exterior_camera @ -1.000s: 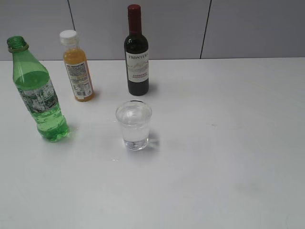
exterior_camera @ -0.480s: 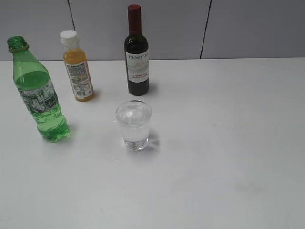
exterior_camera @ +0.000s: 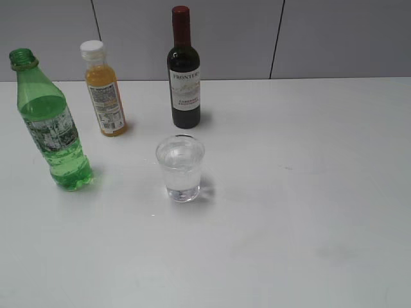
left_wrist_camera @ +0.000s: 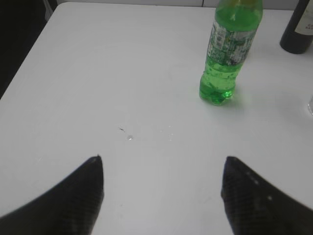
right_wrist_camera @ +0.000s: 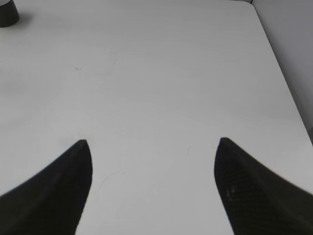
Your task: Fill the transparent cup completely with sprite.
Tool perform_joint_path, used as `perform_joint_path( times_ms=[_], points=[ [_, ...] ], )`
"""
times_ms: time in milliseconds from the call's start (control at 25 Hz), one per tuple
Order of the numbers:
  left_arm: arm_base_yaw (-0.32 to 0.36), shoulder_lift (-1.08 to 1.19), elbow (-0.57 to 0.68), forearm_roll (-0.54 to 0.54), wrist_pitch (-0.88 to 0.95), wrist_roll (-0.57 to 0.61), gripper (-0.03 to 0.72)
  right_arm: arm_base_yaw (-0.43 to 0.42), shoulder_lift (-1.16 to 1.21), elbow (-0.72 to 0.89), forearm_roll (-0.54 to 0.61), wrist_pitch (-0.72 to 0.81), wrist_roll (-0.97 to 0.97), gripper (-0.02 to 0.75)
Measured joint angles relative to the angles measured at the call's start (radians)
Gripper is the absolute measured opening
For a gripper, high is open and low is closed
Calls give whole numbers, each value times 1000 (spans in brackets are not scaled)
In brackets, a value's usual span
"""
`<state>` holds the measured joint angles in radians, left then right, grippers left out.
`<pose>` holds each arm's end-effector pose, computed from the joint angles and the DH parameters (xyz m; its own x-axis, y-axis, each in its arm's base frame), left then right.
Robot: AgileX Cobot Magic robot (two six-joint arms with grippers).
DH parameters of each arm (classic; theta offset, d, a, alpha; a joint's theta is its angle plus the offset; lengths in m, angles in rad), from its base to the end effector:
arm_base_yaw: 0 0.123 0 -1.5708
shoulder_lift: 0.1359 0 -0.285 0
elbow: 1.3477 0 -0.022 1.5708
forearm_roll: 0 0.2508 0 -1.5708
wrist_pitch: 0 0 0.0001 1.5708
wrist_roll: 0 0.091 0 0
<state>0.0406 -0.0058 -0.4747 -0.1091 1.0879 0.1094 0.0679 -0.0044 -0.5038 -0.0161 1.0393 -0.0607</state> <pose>-0.0039 -0.0089 0.2685 -0.4911 0.0384 -0.8702 0.0722 0.9974 0.0032 -0.0050 -0.0016 0.2801 -0.4236 -0.0978 -0.9006 -0.0847 0.9941 -0.0681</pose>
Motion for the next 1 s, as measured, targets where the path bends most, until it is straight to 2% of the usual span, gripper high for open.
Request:
perform_joint_path(
  times_ms=[640, 1000],
  points=[
    [-9, 0, 0, 2, 0, 0, 575, 0, 0, 0, 0, 0, 0, 592],
    [-9, 0, 0, 2, 0, 0, 544, 0, 0, 0, 0, 0, 0, 592]
  ],
)
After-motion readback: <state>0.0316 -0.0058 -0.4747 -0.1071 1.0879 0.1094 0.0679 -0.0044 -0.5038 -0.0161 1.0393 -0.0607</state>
